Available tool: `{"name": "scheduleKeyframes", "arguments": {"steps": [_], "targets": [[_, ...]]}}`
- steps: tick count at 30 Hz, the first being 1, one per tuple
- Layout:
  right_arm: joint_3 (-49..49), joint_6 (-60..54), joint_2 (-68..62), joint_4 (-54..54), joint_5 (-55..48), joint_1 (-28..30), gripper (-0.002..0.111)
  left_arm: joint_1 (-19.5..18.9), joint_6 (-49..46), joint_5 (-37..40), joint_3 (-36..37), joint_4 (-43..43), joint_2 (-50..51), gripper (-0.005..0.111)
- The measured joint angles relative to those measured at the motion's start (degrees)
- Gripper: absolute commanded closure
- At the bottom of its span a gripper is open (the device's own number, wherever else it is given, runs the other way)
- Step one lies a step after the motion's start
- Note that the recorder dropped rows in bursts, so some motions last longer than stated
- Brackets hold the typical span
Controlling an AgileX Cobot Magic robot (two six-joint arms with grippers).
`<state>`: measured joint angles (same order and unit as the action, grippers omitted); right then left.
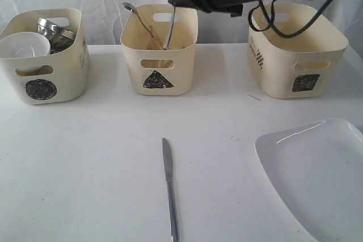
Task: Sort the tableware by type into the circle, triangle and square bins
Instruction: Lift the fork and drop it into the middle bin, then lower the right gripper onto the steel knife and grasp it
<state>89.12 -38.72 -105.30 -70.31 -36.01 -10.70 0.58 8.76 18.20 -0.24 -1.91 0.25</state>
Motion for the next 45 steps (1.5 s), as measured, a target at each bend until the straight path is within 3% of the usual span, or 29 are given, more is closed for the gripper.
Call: {"name": "scheduleKeyframes", "arguments": {"steps": [4,7,17,26,28,32,35,41,45], "targets": [[3.2,-14.2,-5.1,-19.1,-0.6,0.5,0.108,0.0,0.0,0.0,0.0,0.0,0.0,0.107],[5.4,-23.5,-8.9,-26.3,-0.9,0.5,0.108,0.0,0.0,0.0,0.0,0.0,0.0,0.107],[11.6,-39.7,-18.0,-28.6,5.8,0.5,0.108,0.0,0.0,0.0,0.0,0.0,0.0,0.107],[19.2,-42.8,-23.4,-29.4,9.1,0.5,0.108,0.0,0.0,0.0,0.0,0.0,0.0,0.107],[20.4,-42.8,-24.7,-29.5,10.0,0.5,0.103,0.0,0.0,0.0,0.0,0.0,0.0,0.107],[20.5,-42.8,-26.6,-29.5,12.0,0.5,0.079,0.0,0.0,0.0,0.0,0.0,0.0,0.107],[20.5,-42.8,-27.6,-29.5,12.5,0.5,0.069,0.0,0.0,0.0,0.0,0.0,0.0,0.107],[20.5,-41.5,-28.0,-29.5,12.8,0.5,0.072,0.0,0.0,0.0,0.0,0.0,0.0,0.107],[20.5,-32.5,-26.1,-23.6,11.4,0.8,0.094,0.0,0.0,0.0,0.0,0.0,0.0,0.107]]}}
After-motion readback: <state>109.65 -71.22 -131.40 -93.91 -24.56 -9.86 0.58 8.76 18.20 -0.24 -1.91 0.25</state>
